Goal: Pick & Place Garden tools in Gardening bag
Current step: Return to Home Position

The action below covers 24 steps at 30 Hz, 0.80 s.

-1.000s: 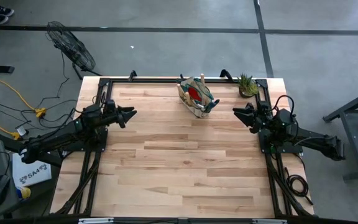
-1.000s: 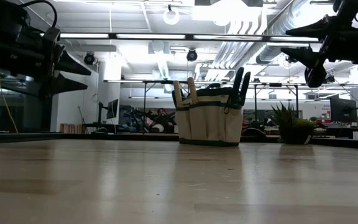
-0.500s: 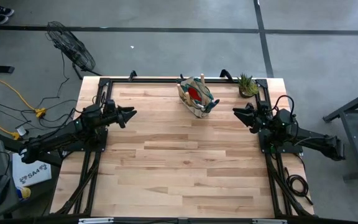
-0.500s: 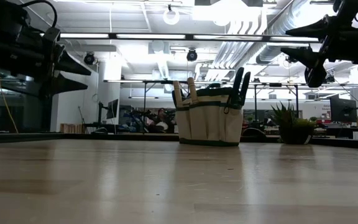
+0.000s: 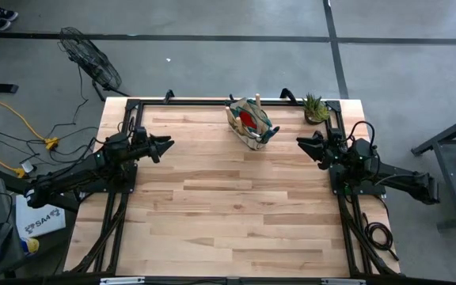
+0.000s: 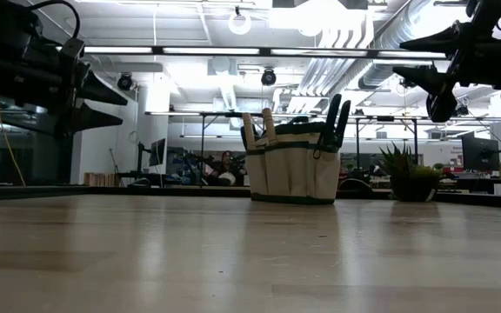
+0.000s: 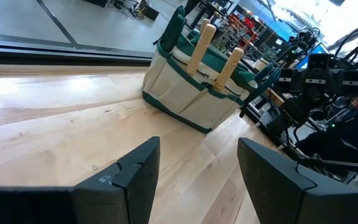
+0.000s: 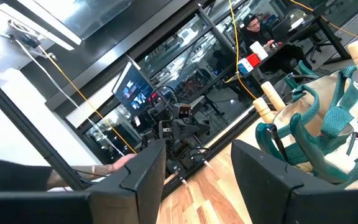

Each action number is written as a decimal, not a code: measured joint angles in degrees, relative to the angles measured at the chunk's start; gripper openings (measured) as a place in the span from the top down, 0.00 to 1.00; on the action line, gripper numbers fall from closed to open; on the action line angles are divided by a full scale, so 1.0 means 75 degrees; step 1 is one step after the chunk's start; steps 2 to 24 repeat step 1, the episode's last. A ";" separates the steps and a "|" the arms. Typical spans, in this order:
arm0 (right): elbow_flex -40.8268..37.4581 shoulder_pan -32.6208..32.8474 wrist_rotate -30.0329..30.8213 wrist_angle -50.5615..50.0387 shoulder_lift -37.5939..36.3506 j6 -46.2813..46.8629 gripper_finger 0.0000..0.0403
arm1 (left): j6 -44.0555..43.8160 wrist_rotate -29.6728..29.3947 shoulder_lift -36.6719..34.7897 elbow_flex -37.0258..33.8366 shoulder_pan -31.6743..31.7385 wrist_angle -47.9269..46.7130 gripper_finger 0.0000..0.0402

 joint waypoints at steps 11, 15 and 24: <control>0.0000 0.0000 0.0000 0.0000 0.0000 0.0000 0.56 | 0.0000 0.0000 0.0000 0.0000 0.0000 0.0000 0.47; 0.0000 0.0000 0.0000 0.0000 0.0000 0.0000 0.56 | 0.0000 0.0000 0.0000 0.0000 0.0000 0.0000 0.47; 0.0000 0.0000 0.0000 0.0000 0.0000 0.0000 0.56 | 0.0000 0.0000 0.0000 0.0000 0.0000 0.0000 0.47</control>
